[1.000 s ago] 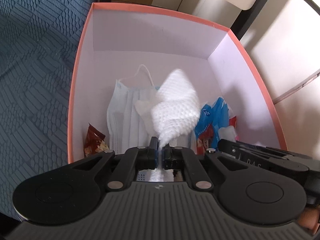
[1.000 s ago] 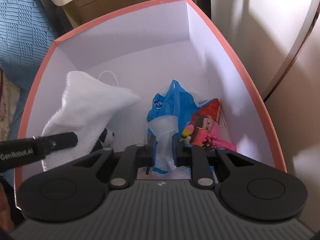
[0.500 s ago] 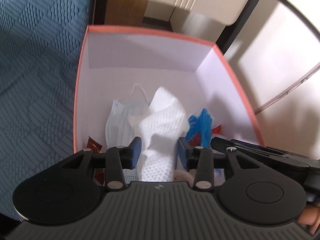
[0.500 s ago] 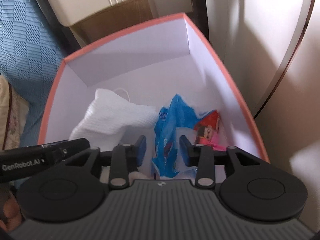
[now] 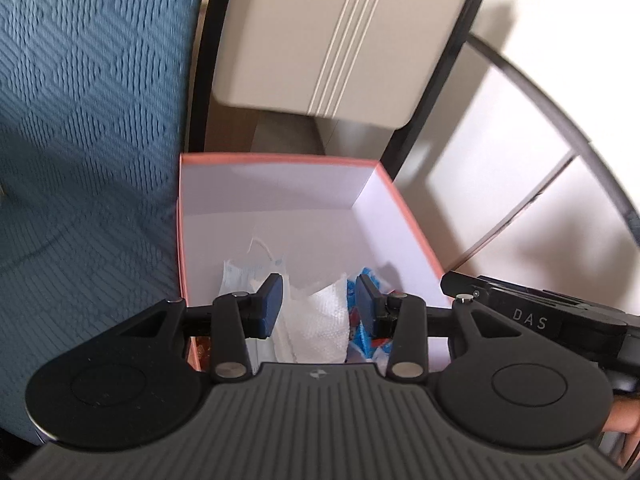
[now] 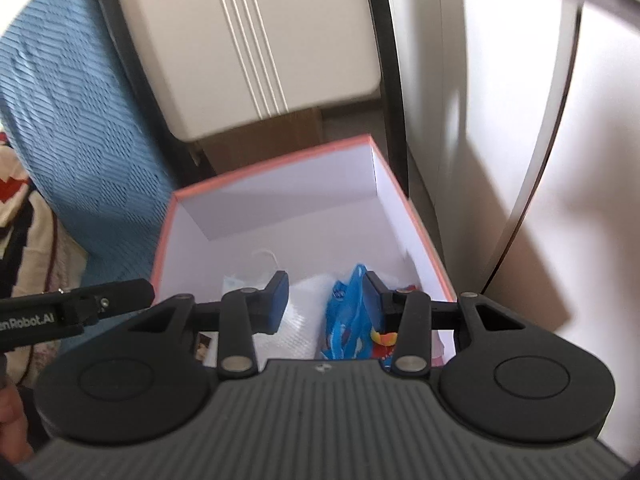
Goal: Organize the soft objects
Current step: 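Withdraw both open tools up and away from the pink box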
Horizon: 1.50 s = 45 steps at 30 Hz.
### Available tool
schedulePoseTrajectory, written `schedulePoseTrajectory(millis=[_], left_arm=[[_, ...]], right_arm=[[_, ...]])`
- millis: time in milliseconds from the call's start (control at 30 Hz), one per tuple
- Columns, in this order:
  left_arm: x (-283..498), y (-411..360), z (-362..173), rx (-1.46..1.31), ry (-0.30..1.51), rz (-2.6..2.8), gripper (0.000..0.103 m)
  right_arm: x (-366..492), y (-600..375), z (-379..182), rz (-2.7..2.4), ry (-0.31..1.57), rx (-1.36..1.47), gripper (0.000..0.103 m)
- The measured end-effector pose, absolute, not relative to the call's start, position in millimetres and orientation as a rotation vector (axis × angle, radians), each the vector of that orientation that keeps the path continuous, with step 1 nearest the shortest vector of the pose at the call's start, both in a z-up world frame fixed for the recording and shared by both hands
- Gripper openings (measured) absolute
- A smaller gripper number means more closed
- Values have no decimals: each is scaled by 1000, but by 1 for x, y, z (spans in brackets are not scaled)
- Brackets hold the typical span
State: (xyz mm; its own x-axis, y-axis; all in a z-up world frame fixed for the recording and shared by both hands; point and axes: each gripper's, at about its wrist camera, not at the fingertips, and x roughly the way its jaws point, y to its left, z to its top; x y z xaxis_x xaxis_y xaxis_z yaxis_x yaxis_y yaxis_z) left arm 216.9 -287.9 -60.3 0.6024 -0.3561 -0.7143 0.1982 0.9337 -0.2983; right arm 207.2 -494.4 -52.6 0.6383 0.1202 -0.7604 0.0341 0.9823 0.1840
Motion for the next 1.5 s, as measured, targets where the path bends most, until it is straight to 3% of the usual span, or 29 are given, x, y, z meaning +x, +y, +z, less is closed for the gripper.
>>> schedulePoseTrajectory(millis=[400, 733, 1500], left_arm=[[158, -257, -6, -171, 774, -380, 46], [112, -228, 12, -168, 734, -431, 46], [59, -178, -10, -144, 718, -452, 46]], right_arm=[[139, -468, 22, 44, 757, 169, 43], [82, -444, 51, 30, 683, 171, 43], [5, -388, 23, 6, 677, 181, 43]])
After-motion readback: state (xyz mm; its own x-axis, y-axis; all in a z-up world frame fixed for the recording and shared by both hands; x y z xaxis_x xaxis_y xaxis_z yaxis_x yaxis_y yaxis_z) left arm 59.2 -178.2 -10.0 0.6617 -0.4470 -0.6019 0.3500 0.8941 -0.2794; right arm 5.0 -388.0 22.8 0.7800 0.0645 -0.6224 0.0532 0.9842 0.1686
